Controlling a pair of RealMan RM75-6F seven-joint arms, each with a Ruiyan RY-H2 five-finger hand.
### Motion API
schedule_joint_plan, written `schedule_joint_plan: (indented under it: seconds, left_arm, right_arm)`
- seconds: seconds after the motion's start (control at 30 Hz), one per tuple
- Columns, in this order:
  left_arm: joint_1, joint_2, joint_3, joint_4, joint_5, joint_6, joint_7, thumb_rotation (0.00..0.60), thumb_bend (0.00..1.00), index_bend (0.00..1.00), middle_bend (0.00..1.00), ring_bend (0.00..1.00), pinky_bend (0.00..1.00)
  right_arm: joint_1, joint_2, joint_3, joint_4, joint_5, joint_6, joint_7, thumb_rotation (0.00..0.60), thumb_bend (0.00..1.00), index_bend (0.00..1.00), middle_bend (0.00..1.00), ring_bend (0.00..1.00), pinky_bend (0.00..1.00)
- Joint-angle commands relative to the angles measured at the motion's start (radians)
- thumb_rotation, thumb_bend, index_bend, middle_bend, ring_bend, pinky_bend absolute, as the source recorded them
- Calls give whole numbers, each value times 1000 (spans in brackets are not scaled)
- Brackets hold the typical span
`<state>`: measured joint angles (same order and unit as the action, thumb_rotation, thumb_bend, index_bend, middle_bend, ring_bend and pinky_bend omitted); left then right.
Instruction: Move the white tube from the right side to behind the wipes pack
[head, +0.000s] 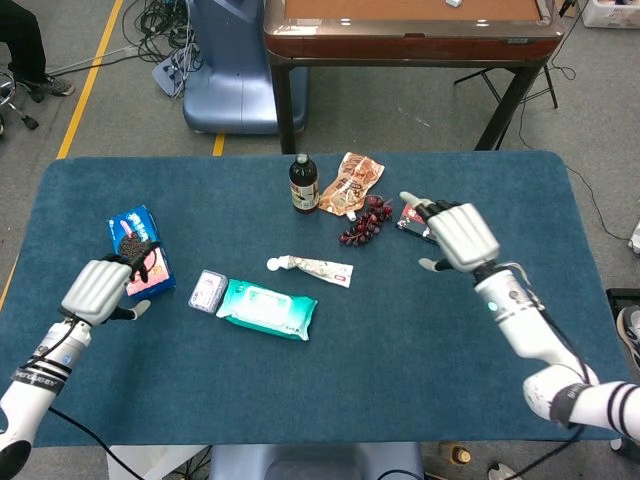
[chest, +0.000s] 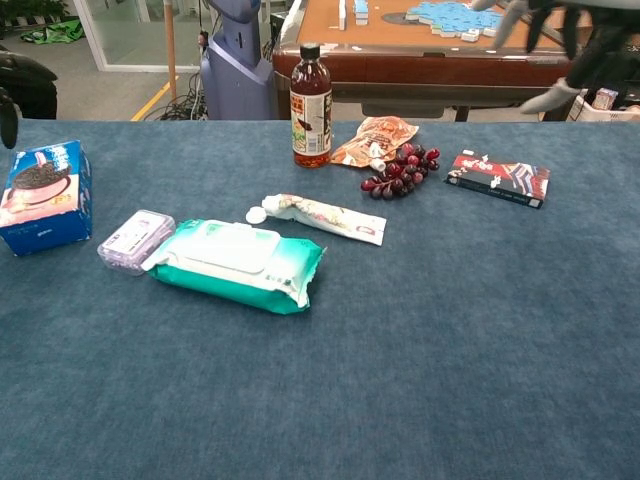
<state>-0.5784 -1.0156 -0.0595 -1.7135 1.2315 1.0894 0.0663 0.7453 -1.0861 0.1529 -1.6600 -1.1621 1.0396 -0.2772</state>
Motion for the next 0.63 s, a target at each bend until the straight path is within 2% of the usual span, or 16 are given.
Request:
schedule_joint_plan:
  seconds: [0.03, 0.23, 0.43, 0.63]
  left_arm:
    - [46, -32, -6, 32, -32, 60, 13, 600, 246, 73, 425, 415, 266]
    - [143, -89, 0, 86, -25, 206, 34, 600, 246, 91, 417, 409, 266]
    - [235, -111, 18, 84, -14, 315, 73, 600, 246, 101, 413, 408, 266]
    - [317, -131, 42, 65, 30, 417, 111, 600, 246, 114, 409, 408, 266]
  right_arm:
    - [-107, 65, -50, -51, -52, 106, 45, 600, 186, 133, 297, 323, 473]
    - [-275, 94, -122, -54, -124, 262, 114, 600, 229, 257, 350, 347, 474]
    - [-430, 66, -179, -25, -178, 413, 146, 600, 242, 307, 397, 367, 474]
    - [-539, 44, -209, -16, -211, 498, 184, 600, 243, 363, 425, 378, 475]
